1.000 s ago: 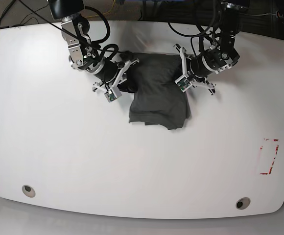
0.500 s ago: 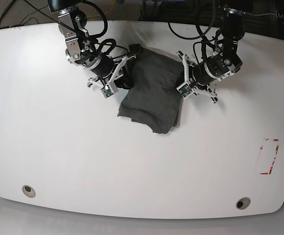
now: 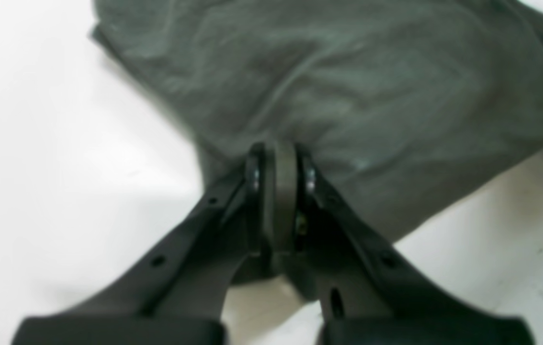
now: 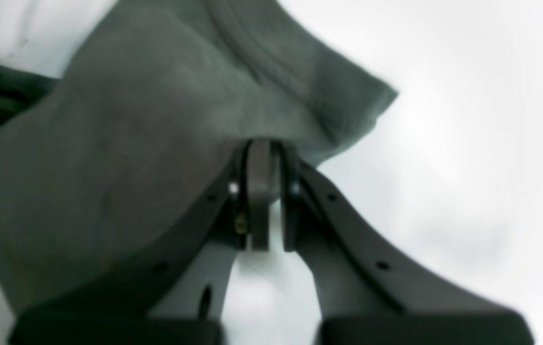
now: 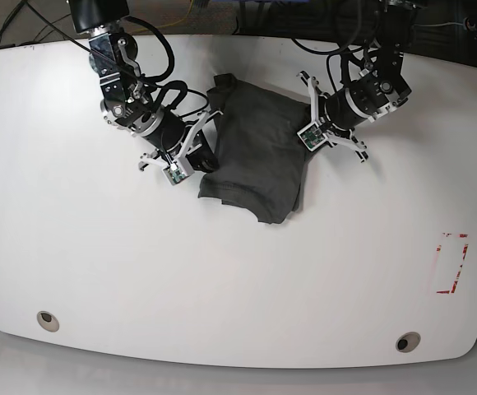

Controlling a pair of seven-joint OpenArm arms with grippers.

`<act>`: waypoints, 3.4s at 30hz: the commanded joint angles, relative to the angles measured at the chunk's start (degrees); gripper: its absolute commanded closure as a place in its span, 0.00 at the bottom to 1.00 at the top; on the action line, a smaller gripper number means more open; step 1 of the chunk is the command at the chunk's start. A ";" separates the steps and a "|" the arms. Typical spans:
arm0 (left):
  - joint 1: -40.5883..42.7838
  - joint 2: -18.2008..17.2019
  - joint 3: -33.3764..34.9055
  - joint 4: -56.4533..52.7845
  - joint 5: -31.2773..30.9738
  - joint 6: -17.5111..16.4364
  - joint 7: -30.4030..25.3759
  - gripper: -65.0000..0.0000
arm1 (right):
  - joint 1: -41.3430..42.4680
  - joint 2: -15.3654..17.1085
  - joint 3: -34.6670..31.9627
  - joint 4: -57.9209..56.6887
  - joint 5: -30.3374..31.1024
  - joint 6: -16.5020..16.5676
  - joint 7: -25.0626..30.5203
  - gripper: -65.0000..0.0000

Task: Layout the t-shirt on the table in an organized manner, then fold the t-shirt properly
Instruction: 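Lift and shift the folded bundle with both grippers, then lower it, then open the right gripper and withdraw it while the left gripper grips the shirt, then drag the folded grey shirt with the left gripper toward the table edge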

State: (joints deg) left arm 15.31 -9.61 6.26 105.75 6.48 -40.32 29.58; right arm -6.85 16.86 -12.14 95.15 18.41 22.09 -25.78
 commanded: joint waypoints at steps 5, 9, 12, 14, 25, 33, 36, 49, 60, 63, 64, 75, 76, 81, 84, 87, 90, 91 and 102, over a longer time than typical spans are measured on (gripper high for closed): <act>-2.96 2.18 -0.59 2.42 -0.55 1.06 -3.43 0.97 | 0.21 1.29 5.59 6.34 0.79 0.20 1.30 0.95; -5.42 3.94 -0.33 2.33 -0.46 6.69 -7.30 0.97 | 0.21 1.47 8.67 6.69 0.71 0.20 1.30 0.95; -7.35 3.94 2.13 1.98 -0.46 10.64 -10.99 0.97 | -0.22 2.87 11.04 6.69 0.71 0.20 1.30 0.95; -8.32 3.94 3.98 1.45 -0.46 13.55 -13.28 0.97 | -0.58 3.40 12.45 6.69 0.71 0.20 1.38 0.95; -8.94 4.29 11.63 -5.32 -0.37 24.80 -22.07 0.97 | -2.42 2.96 21.33 6.87 -6.94 0.73 1.65 0.95; -8.94 7.01 15.85 -10.94 2.35 27.79 -23.12 0.97 | -3.65 2.96 21.94 6.87 -9.49 0.81 2.97 0.95; -8.94 8.77 16.81 -12.44 5.34 27.79 -23.12 0.97 | -4.09 2.96 21.94 6.87 -9.49 0.81 3.05 0.95; -10.87 12.73 16.99 -23.51 10.00 27.79 -22.95 0.97 | -5.76 1.20 22.12 6.96 -9.58 0.81 3.14 0.95; -10.61 10.53 9.61 -28.52 9.74 27.44 -23.03 0.97 | -7.43 0.50 23.97 8.27 -9.49 0.81 3.14 0.95; -10.43 9.21 7.06 -28.26 9.74 27.44 -23.03 0.97 | -7.52 0.50 23.79 9.15 -9.40 0.81 3.05 0.95; -10.26 8.60 5.83 -28.26 9.74 27.35 -23.03 0.97 | -7.61 0.50 23.79 9.51 -9.40 0.81 2.97 0.95; -5.68 5.43 -8.06 -27.21 9.65 17.24 -23.03 0.97 | -10.51 0.15 23.70 13.29 -9.40 0.81 2.79 0.95; -5.33 5.25 -9.21 -26.77 9.65 16.36 -23.03 0.97 | -11.04 -0.20 23.79 13.46 -9.40 0.81 2.79 0.95; -3.49 3.94 -14.75 -24.22 9.74 12.58 -23.03 0.97 | -11.92 -2.31 24.84 14.34 -9.49 0.81 2.79 0.95; -2.43 2.44 -16.94 -23.34 9.74 11.70 -23.03 0.97 | -12.80 -2.75 24.93 14.87 -9.49 0.81 2.79 0.95; -2.08 1.21 -18.70 -22.81 9.74 11.52 -23.03 0.97 | -13.59 -2.93 24.84 15.22 -9.49 0.81 2.79 0.95; -2.08 0.07 -20.81 -21.93 9.65 11.52 -23.03 0.97 | -13.59 -3.02 24.76 15.31 -9.49 0.81 2.79 0.95; -2.08 -0.11 -21.43 -21.49 9.65 11.52 -23.03 0.97 | -13.68 -3.02 24.76 15.31 -9.49 0.81 2.79 0.95; -2.17 0.24 -21.95 -13.75 9.83 11.44 -22.68 0.97 | -13.59 -3.02 24.84 15.31 -9.49 0.81 2.79 0.95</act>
State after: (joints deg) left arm 13.67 -9.04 -15.99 88.95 16.88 -28.88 7.99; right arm -20.82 13.32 12.38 109.12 8.32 22.92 -24.47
